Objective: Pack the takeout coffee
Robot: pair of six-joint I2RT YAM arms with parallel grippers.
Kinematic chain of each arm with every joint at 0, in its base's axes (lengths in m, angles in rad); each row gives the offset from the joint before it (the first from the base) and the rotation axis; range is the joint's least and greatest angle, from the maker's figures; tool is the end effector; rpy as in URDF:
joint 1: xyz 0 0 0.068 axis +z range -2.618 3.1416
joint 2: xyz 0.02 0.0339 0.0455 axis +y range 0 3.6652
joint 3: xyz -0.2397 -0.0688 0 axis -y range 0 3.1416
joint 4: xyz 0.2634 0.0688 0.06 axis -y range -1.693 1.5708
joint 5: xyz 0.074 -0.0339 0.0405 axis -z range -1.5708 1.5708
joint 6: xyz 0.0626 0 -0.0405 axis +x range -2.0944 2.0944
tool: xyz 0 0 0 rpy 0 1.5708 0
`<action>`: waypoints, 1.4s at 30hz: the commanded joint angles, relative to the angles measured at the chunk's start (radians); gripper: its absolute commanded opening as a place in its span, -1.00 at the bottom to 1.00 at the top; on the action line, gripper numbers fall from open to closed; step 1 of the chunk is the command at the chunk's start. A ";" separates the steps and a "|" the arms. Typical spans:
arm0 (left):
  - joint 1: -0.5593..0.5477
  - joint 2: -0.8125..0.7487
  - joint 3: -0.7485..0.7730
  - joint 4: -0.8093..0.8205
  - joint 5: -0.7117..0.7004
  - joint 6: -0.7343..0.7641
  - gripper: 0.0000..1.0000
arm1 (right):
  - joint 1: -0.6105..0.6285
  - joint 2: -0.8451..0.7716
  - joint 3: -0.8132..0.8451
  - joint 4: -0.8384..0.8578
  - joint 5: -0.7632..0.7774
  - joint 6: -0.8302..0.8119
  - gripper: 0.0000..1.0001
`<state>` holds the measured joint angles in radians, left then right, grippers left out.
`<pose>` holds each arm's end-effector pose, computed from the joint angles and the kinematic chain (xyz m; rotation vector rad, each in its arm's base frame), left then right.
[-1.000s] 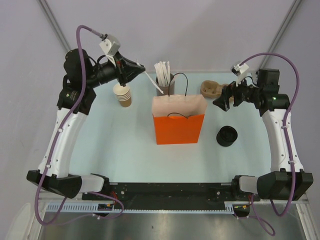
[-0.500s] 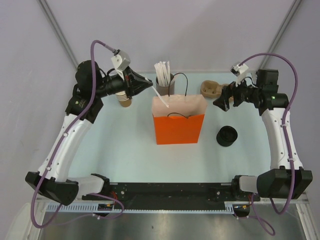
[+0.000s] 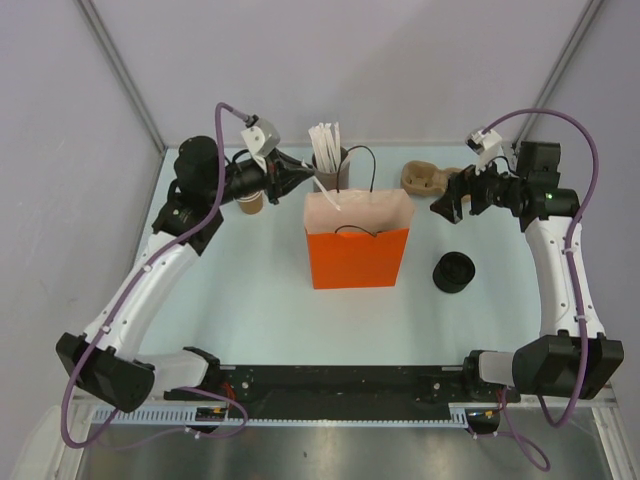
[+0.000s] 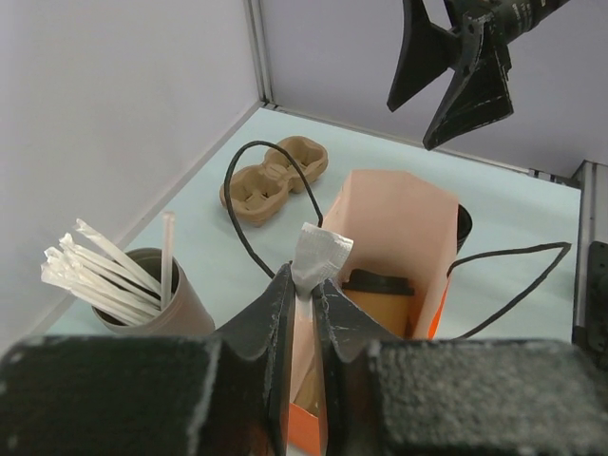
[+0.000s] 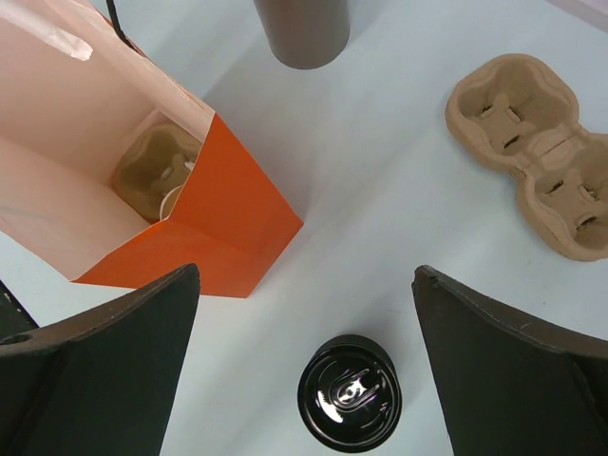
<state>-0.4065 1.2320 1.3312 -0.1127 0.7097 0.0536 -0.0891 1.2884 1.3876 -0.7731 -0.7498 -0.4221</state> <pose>0.2759 -0.1632 0.4237 0.9018 1.3749 -0.8308 0.3056 0.0155 0.3547 -0.7230 1.9587 0.5315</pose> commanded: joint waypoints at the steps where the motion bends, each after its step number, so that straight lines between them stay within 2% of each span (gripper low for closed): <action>1: -0.021 -0.012 -0.053 0.108 -0.019 0.069 -0.68 | -0.009 0.003 0.001 0.015 -0.010 -0.006 0.99; 5: -0.038 -0.006 -0.092 0.171 -0.007 0.101 -0.66 | -0.017 0.006 0.001 0.015 -0.010 -0.006 1.00; 23: -0.095 -0.062 -0.285 0.251 -0.012 0.302 -0.49 | -0.047 0.019 -0.006 0.017 -0.016 -0.007 1.00; 32: -0.097 -0.065 -0.261 0.217 -0.007 0.287 -0.44 | -0.051 0.020 -0.006 0.018 -0.019 -0.003 1.00; 36: -0.098 -0.055 -0.234 0.193 0.017 0.273 -0.34 | -0.051 0.022 -0.006 0.015 -0.020 -0.003 1.00; 42: -0.100 -0.055 -0.233 0.180 0.001 0.284 -0.35 | -0.051 0.019 -0.006 0.012 -0.026 -0.004 1.00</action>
<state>-0.4969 1.1992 1.0592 0.0570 0.6861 0.3199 -0.1352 1.3090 1.3876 -0.7731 -0.7528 -0.4217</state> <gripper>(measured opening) 0.321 0.995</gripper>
